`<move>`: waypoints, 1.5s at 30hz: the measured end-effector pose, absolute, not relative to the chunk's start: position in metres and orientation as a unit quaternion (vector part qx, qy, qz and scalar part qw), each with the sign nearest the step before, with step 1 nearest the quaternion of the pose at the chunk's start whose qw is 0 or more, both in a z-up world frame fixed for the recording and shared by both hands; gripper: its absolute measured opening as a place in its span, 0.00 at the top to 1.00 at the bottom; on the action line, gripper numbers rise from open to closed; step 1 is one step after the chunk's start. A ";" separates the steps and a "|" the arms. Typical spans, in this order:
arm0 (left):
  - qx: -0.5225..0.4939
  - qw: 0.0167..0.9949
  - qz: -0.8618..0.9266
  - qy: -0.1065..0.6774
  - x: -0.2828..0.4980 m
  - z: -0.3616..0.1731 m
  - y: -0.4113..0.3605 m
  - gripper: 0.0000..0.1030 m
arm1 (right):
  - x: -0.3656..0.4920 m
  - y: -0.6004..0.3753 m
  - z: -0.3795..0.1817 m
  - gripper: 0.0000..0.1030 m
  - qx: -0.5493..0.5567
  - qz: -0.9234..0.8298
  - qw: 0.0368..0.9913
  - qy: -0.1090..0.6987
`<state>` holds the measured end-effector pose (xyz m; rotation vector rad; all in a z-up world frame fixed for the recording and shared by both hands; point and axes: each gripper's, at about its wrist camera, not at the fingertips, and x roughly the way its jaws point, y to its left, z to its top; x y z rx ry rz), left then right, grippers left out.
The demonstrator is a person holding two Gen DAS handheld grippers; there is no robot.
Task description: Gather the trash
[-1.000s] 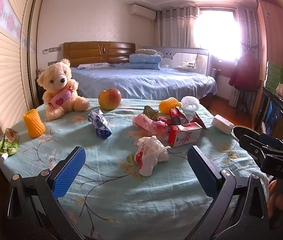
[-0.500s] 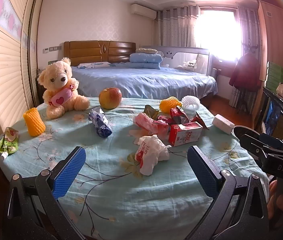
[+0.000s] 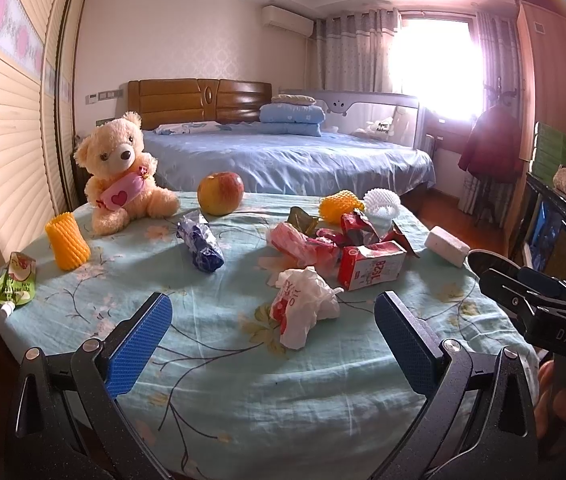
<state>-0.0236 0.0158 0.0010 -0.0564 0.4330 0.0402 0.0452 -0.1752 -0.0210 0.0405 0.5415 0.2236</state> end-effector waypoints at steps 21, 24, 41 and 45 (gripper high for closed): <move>-0.033 0.968 0.018 0.250 -0.004 -0.013 0.021 0.00 | 0.068 -0.178 -0.031 0.00 0.026 0.129 0.945 0.301; -0.032 0.964 0.017 0.263 0.004 -0.018 0.021 0.00 | 0.077 -0.175 -0.036 0.00 0.026 0.134 0.939 0.314; -0.044 0.940 -0.005 0.337 0.052 -0.058 0.029 0.06 | 0.139 -0.170 -0.062 0.00 0.043 0.142 0.914 0.379; -0.047 0.935 -0.018 0.352 0.066 -0.065 0.025 0.15 | 0.158 -0.163 -0.070 0.00 0.041 0.149 0.904 0.399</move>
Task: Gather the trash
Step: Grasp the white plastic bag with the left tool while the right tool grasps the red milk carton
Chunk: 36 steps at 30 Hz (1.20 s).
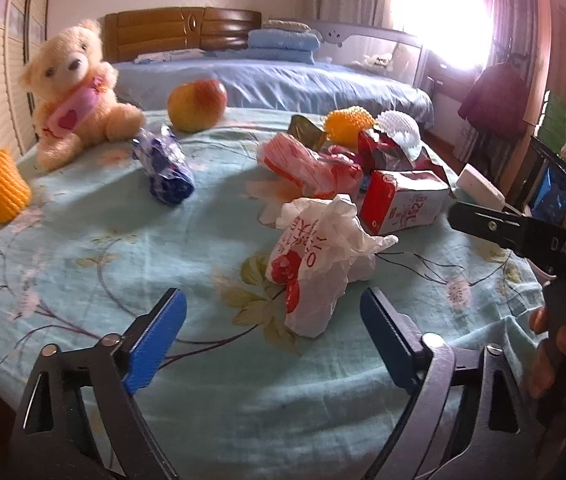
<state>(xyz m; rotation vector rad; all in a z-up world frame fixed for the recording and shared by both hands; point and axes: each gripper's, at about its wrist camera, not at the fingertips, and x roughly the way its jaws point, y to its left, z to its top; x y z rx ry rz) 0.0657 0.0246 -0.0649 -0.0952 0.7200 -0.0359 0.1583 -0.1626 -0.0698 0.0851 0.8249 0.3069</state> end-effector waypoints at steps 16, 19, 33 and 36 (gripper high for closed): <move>-0.077 0.925 -0.040 0.371 0.100 -0.068 0.040 0.79 | 0.206 -0.124 -0.093 0.00 0.005 0.164 0.878 0.451; -0.075 0.925 -0.042 0.371 0.101 -0.068 0.040 0.80 | 0.212 -0.121 -0.099 0.02 -0.006 0.157 0.874 0.460; -0.059 0.926 -0.080 0.365 0.101 -0.055 0.009 0.80 | 0.187 -0.165 -0.076 0.12 0.036 0.146 0.891 0.428; -0.051 0.925 -0.097 0.364 0.100 -0.052 -0.008 0.80 | 0.179 -0.184 -0.069 0.12 0.048 0.133 0.896 0.422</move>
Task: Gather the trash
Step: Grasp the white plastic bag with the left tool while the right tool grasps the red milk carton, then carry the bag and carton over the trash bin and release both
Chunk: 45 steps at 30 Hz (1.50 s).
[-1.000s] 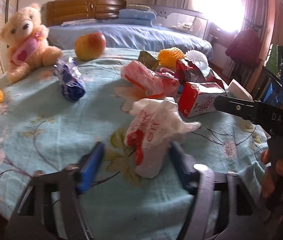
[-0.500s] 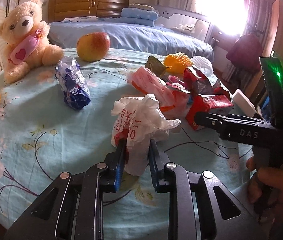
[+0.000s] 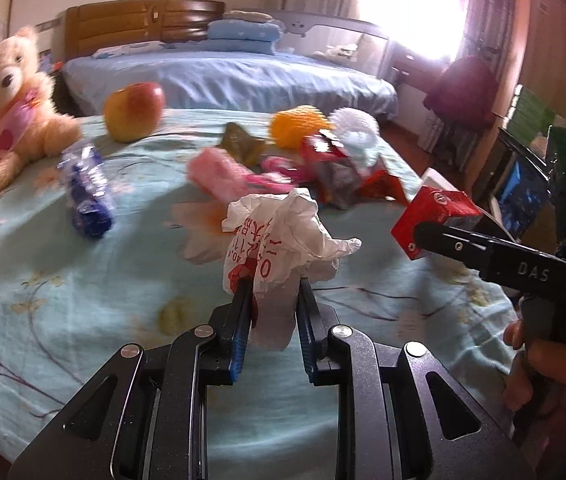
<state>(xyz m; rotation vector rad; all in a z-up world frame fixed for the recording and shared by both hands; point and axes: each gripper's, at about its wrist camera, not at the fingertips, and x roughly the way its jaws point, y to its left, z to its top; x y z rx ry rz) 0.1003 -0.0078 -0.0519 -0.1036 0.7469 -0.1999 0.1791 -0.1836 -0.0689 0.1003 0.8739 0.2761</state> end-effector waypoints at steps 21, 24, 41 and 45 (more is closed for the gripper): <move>0.000 0.901 -0.213 0.377 0.109 -0.039 -0.124 0.80 | 0.141 -0.310 -0.053 0.11 0.092 0.032 0.909 0.404; 0.010 0.898 -0.229 0.376 0.111 -0.037 -0.139 0.80 | 0.140 -0.328 -0.052 0.11 0.098 0.019 0.910 0.403; 0.044 0.877 -0.279 0.388 0.132 -0.039 -0.224 0.80 | 0.156 -0.402 -0.063 0.11 0.136 -0.006 0.894 0.426; 0.047 0.875 -0.283 0.390 0.138 -0.038 -0.238 0.80 | 0.162 -0.414 -0.064 0.11 0.134 -0.011 0.891 0.433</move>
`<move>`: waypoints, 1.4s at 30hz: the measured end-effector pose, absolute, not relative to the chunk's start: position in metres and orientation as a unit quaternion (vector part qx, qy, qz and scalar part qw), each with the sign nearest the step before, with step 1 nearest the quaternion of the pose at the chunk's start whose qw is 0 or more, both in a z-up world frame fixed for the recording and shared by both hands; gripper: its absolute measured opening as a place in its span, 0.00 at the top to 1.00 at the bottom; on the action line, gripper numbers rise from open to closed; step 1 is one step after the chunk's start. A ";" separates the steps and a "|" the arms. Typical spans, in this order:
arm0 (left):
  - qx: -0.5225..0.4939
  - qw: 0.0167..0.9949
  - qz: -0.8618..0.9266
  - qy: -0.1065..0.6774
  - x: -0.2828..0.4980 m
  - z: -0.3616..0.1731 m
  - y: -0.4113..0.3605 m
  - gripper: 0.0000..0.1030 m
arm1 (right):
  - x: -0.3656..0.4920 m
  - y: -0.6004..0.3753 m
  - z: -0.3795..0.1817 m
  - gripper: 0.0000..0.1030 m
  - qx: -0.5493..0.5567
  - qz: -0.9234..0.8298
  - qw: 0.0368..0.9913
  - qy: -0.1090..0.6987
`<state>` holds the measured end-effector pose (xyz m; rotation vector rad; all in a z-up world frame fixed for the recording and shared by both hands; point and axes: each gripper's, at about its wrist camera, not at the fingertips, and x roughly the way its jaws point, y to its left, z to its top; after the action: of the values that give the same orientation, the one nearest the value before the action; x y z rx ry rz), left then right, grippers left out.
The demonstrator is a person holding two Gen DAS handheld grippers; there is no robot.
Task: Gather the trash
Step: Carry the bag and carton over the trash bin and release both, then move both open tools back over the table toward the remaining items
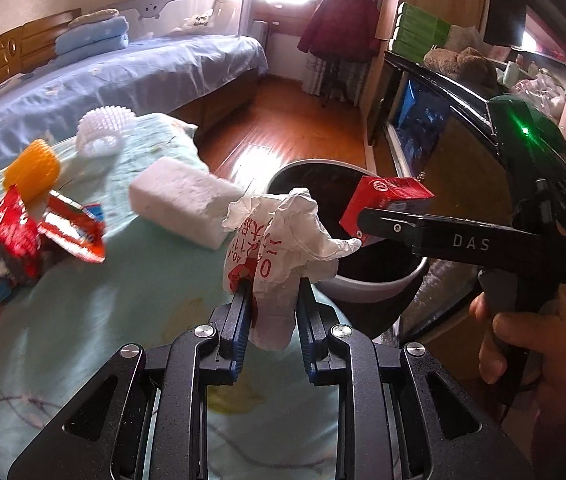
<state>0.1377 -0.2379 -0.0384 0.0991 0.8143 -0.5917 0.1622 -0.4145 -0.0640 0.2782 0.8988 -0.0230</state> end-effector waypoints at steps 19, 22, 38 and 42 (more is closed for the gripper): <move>0.060 0.859 -0.299 0.411 0.167 -0.047 -0.287 0.77 | 0.182 -0.453 -0.071 0.11 0.150 -0.017 0.879 0.453; 0.059 0.857 -0.300 0.415 0.170 -0.050 -0.289 0.75 | 0.183 -0.459 -0.071 0.11 0.155 -0.020 0.878 0.453; 0.026 0.872 -0.283 0.400 0.151 -0.043 -0.247 0.43 | 0.177 -0.456 -0.063 0.10 0.175 -0.020 0.882 0.438; 0.008 0.877 -0.264 0.402 0.147 -0.044 -0.220 0.43 | 0.172 -0.437 -0.065 0.10 0.177 -0.007 0.882 0.436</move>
<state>0.1471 -0.2197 -0.0445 0.0166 0.8384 -0.5498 0.1724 -0.4369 -0.0646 0.3683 0.9073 -0.0154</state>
